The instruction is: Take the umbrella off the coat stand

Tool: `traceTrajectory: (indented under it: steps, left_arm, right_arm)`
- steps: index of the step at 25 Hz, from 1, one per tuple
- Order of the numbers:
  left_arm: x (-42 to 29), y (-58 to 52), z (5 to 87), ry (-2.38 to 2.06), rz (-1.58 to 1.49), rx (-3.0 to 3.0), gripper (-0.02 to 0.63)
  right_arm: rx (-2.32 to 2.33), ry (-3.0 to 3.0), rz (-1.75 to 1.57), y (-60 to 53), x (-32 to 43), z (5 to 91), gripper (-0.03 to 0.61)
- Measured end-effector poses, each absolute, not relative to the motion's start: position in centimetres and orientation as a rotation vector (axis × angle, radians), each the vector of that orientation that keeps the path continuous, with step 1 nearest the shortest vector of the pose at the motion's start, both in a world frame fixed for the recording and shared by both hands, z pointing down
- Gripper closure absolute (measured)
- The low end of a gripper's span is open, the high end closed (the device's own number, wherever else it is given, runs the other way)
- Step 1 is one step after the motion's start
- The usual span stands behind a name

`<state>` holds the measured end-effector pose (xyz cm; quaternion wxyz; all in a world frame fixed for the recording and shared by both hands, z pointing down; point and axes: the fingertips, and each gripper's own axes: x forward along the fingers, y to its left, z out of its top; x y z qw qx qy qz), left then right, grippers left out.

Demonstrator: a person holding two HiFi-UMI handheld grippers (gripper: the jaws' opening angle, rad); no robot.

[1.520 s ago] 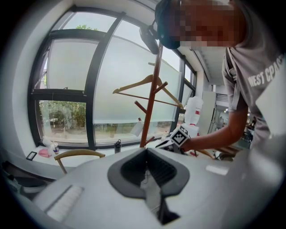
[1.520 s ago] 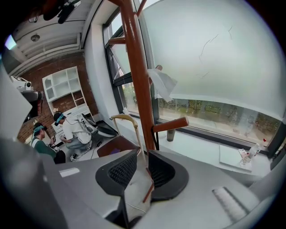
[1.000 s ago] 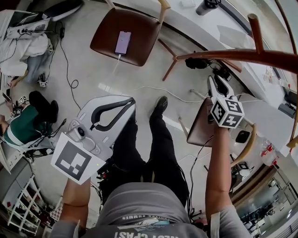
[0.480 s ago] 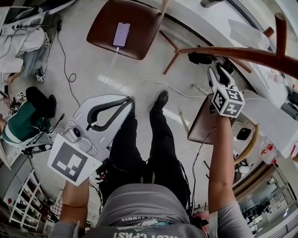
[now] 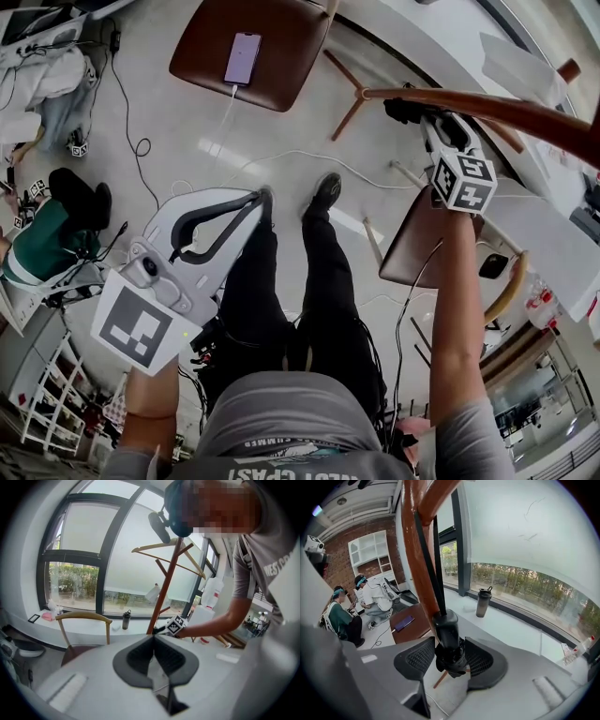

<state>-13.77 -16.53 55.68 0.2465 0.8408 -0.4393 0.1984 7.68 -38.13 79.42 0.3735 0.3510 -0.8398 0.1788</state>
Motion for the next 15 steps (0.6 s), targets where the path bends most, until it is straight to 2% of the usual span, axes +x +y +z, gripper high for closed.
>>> traceTrajectory:
  steps: [7,12,15]
  left_arm:
    - [-13.6,-16.7,56.4,-1.195,0.541,2.282,0.612]
    - [-13.5,-16.6,56.4,-1.195,0.537,2.284,0.612]
    - [-13.6,-16.4,56.2,-1.198,0.543,2.282,0.611]
  right_arm:
    - [0.841,-2.176,0.387,-39.0,7.1,80.7,0.373]
    - [0.817,-2.195,0.304,-39.1,6.5,80.6,0.42]
    - [0.82,-2.183,0.293,-39.0,6.7,80.6,0.425]
